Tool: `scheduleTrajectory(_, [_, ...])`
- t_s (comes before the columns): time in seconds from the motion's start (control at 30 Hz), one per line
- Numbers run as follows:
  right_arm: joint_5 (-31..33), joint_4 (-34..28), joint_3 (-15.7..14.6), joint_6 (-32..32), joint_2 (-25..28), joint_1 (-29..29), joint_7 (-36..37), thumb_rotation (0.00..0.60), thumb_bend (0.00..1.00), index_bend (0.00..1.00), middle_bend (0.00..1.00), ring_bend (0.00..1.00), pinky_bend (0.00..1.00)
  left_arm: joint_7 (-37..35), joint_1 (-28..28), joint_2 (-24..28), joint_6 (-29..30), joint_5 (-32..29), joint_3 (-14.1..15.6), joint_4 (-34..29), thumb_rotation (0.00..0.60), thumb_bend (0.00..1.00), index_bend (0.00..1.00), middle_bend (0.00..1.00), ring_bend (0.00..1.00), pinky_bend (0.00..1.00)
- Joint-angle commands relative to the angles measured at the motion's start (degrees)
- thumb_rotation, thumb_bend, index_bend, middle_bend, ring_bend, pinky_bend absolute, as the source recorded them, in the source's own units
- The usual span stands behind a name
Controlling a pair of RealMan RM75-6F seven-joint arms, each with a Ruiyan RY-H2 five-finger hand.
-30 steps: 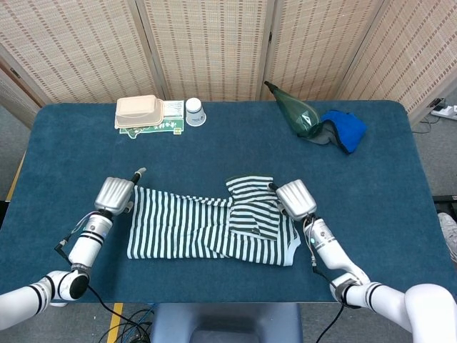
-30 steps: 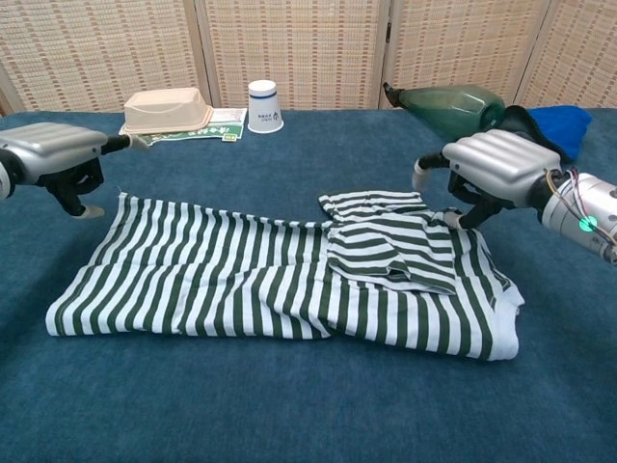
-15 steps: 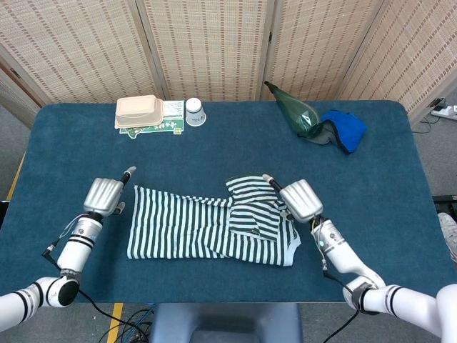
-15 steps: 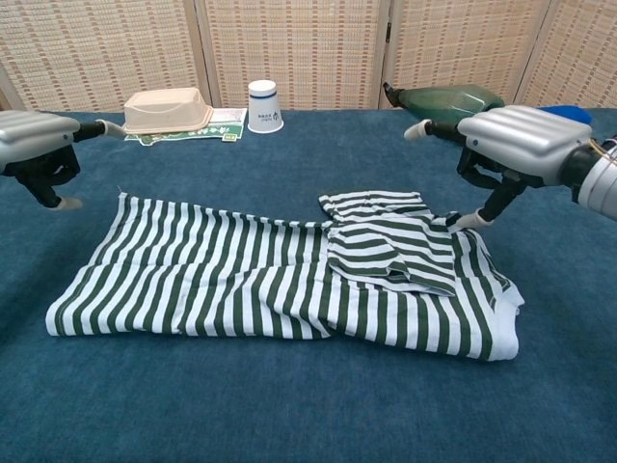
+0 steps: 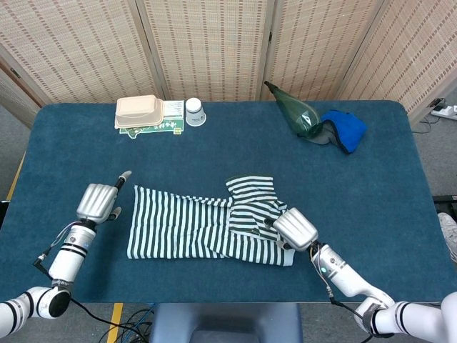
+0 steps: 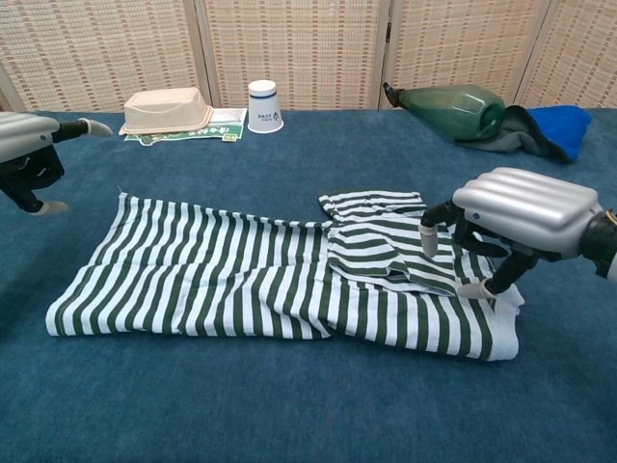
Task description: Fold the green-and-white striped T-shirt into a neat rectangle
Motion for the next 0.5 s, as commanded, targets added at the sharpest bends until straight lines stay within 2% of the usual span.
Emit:
scheduleTrajectory(0.03, [0.2,0.7,-0.1,-0.3,-0.6,-0.1,-0.2,0.6,0.19,0.45,0.91,0.99,1.0,-0.3,0.1,-0.1,-0.1,-0.1,0.0,0.3,0.6,0.32,0.0,0.88,0.81,0.96])
scheduleTrajectory(0.37, [0.7,4.0,0.1,-1.8,-3.5,0.4,-1.5,0.6,0.21,0.47,0.91,0.99,1.0,-1.5,0.5,-0.5,-0.9,-0.2,0.0,1.3,0.6,0.32,0.0,0.88,0.81,0.96])
scheduleTrajectory(0.5, [0.7,5.0,0.3,-2.2,-4.7,0.7,-1.9,0.6,0.28,0.49,0.92,0.99,1.0,-1.9,0.6,-0.5,-0.9,0.1,0.0,1.6,0.6,0.32,0.0,0.88,0.81,0.96])
